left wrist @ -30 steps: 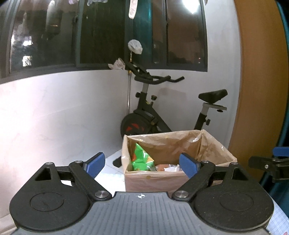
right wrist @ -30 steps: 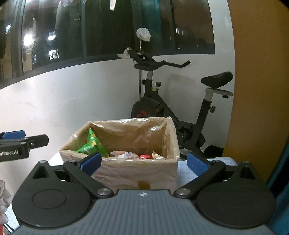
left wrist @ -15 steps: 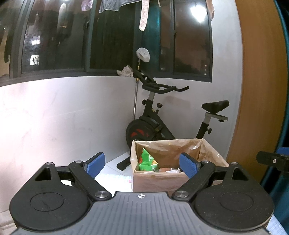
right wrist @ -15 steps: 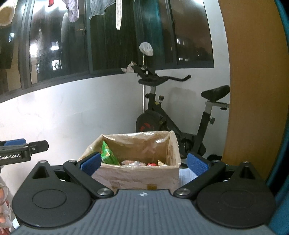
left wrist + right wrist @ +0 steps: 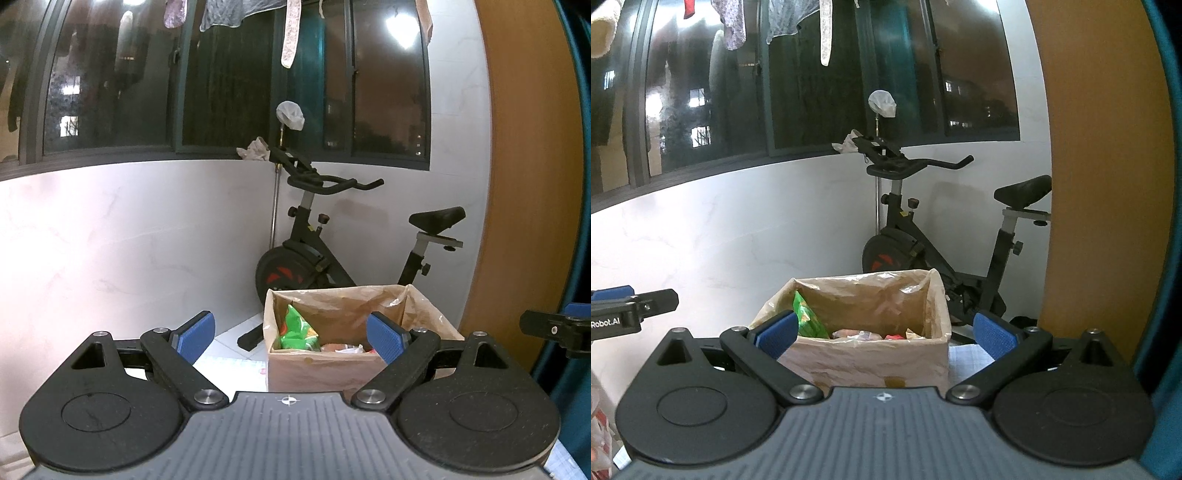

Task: Organize snacks

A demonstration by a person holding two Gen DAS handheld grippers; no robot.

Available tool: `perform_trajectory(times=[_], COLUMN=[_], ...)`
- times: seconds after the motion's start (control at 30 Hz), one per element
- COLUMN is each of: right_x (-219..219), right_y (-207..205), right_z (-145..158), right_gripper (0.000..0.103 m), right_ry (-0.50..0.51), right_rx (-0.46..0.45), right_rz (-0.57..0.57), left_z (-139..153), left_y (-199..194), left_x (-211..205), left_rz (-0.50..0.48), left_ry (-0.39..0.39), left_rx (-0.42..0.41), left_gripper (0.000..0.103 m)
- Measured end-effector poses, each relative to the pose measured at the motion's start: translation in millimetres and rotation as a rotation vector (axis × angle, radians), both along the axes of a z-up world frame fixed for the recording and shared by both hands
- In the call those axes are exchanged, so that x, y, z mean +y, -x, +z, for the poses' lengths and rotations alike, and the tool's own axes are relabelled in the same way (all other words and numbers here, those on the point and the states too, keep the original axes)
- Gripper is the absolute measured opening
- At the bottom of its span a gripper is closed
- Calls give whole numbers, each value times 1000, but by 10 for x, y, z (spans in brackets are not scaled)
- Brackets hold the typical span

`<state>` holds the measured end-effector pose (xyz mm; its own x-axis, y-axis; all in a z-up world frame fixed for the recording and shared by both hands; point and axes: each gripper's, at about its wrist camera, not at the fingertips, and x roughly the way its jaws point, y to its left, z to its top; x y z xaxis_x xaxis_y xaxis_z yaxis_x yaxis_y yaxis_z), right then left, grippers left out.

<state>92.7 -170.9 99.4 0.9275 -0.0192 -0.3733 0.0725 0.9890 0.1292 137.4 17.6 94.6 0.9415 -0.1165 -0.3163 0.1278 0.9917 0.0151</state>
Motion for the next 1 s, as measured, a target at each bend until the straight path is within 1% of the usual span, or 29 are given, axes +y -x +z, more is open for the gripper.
perform_trajectory(times=[1.0], right_x=[-10], right_y=[23], right_z=[-12], right_gripper=[103], right_ry=[-1], right_rx=[0], right_rz=[4], left_z=[-13], left_y=[-26], left_x=[45], left_rz=[-13], left_ry=[-1], left_rx=[10], left_gripper=[91])
